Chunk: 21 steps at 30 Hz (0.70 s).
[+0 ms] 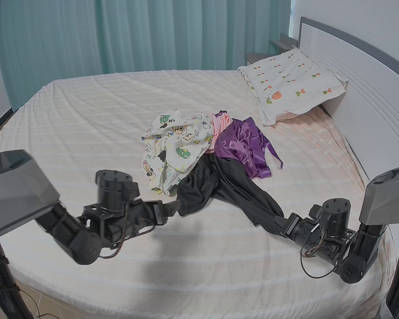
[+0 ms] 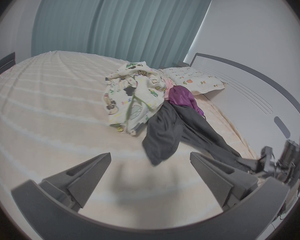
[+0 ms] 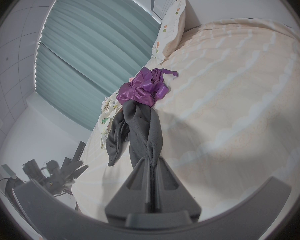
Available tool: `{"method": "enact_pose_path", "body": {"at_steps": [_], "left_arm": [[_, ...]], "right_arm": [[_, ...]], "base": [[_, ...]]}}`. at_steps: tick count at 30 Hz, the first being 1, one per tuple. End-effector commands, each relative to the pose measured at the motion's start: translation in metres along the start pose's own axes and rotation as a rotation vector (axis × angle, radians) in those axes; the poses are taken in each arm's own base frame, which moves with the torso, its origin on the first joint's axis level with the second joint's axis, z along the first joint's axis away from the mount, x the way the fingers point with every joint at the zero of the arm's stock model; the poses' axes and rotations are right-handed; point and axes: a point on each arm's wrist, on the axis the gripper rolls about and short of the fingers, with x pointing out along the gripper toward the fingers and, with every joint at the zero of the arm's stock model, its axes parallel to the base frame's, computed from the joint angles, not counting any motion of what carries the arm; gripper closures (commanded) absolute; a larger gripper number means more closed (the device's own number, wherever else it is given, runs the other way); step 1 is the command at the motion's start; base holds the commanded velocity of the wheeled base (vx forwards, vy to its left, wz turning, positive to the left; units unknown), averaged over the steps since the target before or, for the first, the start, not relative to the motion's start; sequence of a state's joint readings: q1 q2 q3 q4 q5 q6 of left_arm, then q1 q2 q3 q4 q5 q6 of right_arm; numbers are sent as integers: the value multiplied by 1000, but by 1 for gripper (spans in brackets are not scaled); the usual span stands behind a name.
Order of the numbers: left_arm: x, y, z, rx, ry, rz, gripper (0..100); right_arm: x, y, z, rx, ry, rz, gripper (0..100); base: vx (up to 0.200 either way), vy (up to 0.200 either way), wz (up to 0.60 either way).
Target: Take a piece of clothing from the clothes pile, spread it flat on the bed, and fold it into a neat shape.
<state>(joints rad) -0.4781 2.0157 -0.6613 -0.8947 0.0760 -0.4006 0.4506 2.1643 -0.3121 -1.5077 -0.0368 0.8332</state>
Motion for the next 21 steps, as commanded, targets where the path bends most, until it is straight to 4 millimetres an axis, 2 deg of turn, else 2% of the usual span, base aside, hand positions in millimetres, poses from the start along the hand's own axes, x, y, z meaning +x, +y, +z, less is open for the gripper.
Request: {"method": "enact_pose_path", "body": {"at_steps": [1, 4, 6, 9, 15, 21], "left_arm": [[86, -20, -31, -2, 59, 26, 0], [99, -25, -28, -3, 57, 19, 0], [113, -27, -31, -7, 57, 21, 0], [124, -25, -37, -4, 63, 27, 0], [138, -27, -32, -10, -5, 85, 0], [140, -36, -25, -34, -46, 72, 0]], "right_arm": [[1, -3, -3, 1, 8, -8, 100], [1, -3, -3, 1, 9, -9, 100], [1, -3, -3, 1, 9, -9, 100], [2, -4, -4, -2, 14, -13, 100], [2, -3, -5, -5, 14, -15, 100], [2, -4, -6, -5, 17, -19, 100]], "base": [[0, 0, 0], [0, 0, 0], [0, 0, 0], [0, 0, 0], [0, 0, 0], [0, 0, 0]]}}
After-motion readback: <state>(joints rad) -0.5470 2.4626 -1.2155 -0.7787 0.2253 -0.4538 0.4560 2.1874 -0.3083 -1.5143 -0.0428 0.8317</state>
